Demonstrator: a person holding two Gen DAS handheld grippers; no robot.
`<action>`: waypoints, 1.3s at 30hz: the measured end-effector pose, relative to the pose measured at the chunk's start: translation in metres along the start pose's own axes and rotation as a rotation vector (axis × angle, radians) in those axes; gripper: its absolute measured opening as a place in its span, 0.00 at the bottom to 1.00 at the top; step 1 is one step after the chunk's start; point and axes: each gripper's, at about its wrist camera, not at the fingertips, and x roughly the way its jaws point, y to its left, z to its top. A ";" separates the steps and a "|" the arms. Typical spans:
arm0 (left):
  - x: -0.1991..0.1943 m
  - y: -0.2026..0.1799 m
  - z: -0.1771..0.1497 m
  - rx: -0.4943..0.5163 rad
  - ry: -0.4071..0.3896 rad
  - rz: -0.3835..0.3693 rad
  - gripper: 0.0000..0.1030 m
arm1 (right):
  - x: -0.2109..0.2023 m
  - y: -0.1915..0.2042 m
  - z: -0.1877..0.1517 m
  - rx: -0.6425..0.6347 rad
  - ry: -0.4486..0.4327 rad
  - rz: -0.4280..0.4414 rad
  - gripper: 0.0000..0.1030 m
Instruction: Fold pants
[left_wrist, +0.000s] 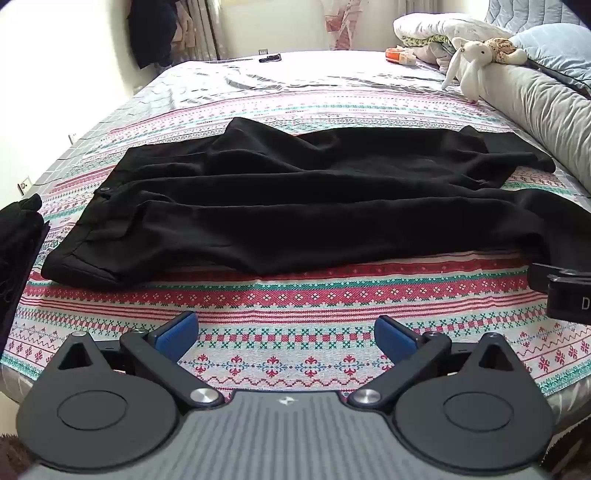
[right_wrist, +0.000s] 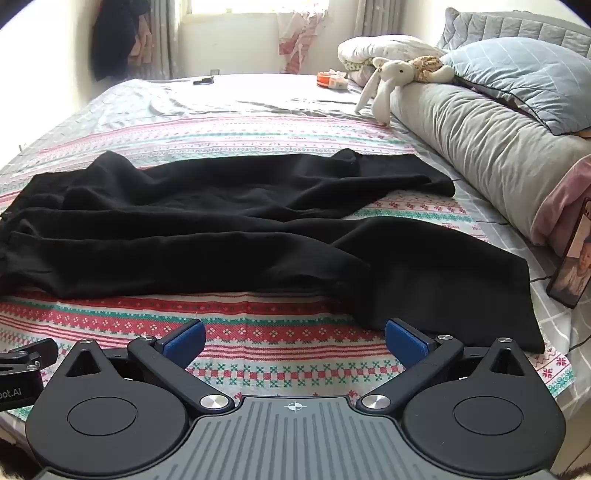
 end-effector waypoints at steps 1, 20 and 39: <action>0.000 -0.001 0.000 -0.001 0.002 -0.002 1.00 | 0.000 0.000 0.000 0.002 0.001 0.001 1.00; 0.006 0.005 -0.001 -0.027 0.025 -0.020 1.00 | 0.009 0.006 -0.005 -0.017 0.029 0.013 1.00; 0.008 0.007 0.000 -0.047 0.030 -0.014 1.00 | 0.014 0.007 -0.008 -0.018 0.051 0.026 1.00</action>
